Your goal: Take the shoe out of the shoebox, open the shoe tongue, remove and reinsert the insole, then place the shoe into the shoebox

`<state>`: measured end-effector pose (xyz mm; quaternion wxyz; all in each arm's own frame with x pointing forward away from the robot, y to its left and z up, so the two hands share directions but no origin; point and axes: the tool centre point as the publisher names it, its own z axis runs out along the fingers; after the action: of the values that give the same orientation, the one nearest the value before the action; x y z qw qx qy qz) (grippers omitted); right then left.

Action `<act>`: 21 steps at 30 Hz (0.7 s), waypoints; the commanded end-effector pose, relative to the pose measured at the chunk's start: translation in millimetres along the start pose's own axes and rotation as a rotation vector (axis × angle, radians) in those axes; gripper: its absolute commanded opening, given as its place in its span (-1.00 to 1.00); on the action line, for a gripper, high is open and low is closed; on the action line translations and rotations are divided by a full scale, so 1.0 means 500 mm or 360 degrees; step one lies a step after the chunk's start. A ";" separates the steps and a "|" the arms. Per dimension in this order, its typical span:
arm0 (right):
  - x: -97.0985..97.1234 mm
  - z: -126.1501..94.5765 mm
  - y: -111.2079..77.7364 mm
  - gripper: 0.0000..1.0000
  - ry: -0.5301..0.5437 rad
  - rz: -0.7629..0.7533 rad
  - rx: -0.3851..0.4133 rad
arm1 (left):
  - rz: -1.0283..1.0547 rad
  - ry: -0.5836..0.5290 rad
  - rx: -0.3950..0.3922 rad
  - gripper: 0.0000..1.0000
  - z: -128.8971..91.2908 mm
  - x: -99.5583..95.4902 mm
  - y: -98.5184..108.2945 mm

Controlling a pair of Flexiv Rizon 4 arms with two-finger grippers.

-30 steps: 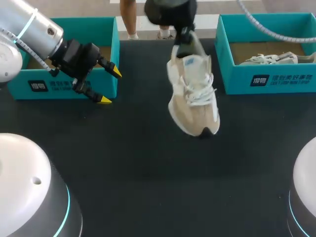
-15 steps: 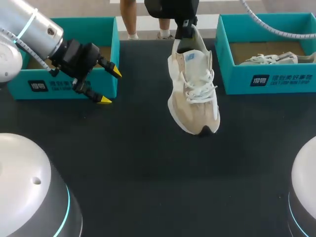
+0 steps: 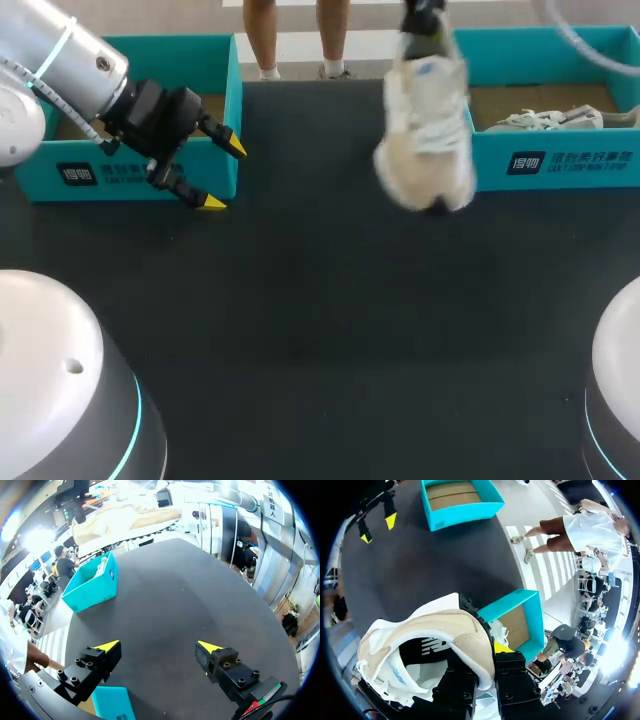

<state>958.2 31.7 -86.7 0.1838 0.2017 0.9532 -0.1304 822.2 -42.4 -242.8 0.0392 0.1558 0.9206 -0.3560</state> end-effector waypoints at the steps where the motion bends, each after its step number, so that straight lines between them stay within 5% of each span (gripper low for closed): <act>1: -0.087 0.052 -0.060 -1.00 0.0030 -0.0120 -0.0089 | 0.0001 0.0002 -0.0003 1.00 0.000 0.001 0.000; 12: -0.254 0.161 -0.160 -1.00 -0.0095 -0.0327 -0.0018 | 0.0001 0.0002 -0.0003 1.00 0.000 0.001 0.000; 21: -0.270 0.176 -0.169 -1.00 -0.0103 -0.0311 0.0051 | 0.0001 0.0002 -0.0003 1.00 0.000 0.001 0.000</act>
<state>1063.0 -117.7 -98.7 0.1987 0.1065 0.9597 -0.1676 822.2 -42.5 -242.8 0.0391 0.1559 0.9206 -0.3560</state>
